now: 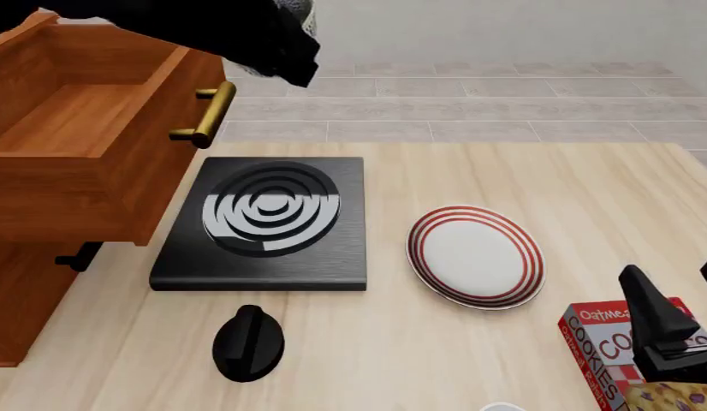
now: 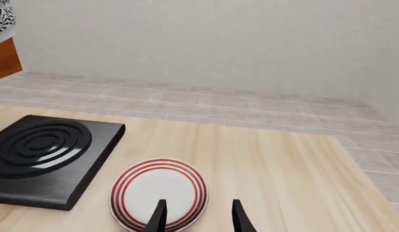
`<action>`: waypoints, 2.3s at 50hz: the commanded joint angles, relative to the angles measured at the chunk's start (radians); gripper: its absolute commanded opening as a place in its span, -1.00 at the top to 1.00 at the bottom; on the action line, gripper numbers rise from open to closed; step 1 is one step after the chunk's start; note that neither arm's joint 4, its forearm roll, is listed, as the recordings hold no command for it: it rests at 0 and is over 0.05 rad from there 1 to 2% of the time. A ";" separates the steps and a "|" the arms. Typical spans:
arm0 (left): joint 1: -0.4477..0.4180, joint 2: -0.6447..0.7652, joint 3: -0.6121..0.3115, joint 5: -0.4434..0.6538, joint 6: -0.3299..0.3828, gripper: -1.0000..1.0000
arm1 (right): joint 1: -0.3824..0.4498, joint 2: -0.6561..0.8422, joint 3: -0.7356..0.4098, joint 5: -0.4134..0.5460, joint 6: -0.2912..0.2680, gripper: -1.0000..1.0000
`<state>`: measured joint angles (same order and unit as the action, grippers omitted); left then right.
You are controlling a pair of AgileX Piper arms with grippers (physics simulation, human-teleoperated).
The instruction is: Pick the akita bowl in the top layer of the wooden cabinet and place it on the plate.
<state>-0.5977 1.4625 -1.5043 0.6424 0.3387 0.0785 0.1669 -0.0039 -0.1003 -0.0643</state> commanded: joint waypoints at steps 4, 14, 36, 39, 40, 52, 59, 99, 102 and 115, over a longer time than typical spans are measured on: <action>-0.007 0.032 0.037 -0.062 0.054 1.00 | -0.001 0.009 0.000 -0.009 -0.002 -1.00; -0.030 0.065 0.064 -0.110 0.104 1.00 | -0.001 0.027 0.000 -0.026 -0.002 -1.00; -0.110 0.117 0.114 -0.186 0.164 1.00 | -0.001 0.026 0.000 -0.024 0.001 -1.00; -0.112 0.121 0.123 -0.199 0.177 1.00 | -0.001 0.015 0.000 -0.014 0.001 -1.00; -0.111 0.123 0.130 -0.204 0.188 1.00 | -0.001 0.012 0.000 -0.011 0.001 -1.00; -0.116 0.145 0.172 -0.262 0.221 1.00 | 0.005 0.026 0.000 -0.025 -0.003 -1.00; -0.121 0.169 0.176 -0.290 0.230 1.00 | 0.005 0.041 0.001 -0.039 -0.005 -1.00; -0.129 0.303 0.188 -0.415 0.279 1.00 | 0.015 0.055 0.003 -0.042 -0.015 -1.00; -0.129 0.303 0.192 -0.418 0.281 1.00 | 0.014 0.063 0.003 -0.049 -0.014 -1.00; -0.153 0.332 0.170 -0.428 0.291 1.00 | 0.011 0.141 0.003 -0.121 -0.010 -1.00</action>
<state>-0.7395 1.7781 -1.3167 0.2270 0.6189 0.0915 0.2553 -0.0011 -0.1729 -0.0762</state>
